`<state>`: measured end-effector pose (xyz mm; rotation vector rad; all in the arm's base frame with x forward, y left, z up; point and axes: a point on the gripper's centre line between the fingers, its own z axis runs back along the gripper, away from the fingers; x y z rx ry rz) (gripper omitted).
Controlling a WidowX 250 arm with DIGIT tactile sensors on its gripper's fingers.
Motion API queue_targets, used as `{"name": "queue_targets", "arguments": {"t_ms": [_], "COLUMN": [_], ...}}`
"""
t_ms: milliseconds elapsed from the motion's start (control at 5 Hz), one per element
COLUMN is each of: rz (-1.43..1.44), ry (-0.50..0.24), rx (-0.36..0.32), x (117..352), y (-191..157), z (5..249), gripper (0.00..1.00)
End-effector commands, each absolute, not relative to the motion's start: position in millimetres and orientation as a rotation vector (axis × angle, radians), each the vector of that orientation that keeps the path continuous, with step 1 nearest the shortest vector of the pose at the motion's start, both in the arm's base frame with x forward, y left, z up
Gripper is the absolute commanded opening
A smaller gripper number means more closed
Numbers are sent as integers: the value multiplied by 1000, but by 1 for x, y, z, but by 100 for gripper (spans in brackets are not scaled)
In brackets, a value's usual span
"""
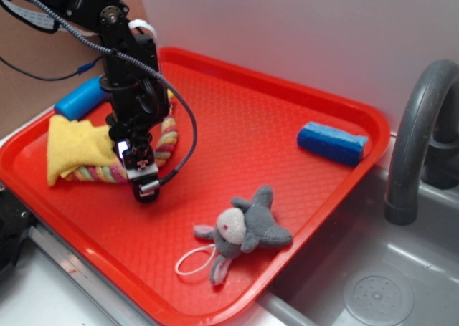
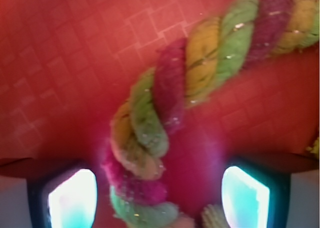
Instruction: Grab the multicolored rope.
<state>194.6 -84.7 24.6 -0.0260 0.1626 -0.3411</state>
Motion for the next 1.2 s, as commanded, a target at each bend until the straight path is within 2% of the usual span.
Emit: {"name": "queue_targets", "arguments": {"t_ms": [0,400,600,800,1000], "rz": [-389,-397,-255,-145,-121], "ry": [124,115,92,-70,-122], "rx": [-7,2,-47,-139,-152], "x": [189,197,217,233,235], "y": [-102,-102,-87,-69,-65], "z": [29,35,85,136,187], "gripper": [0,0,0,0,0]}}
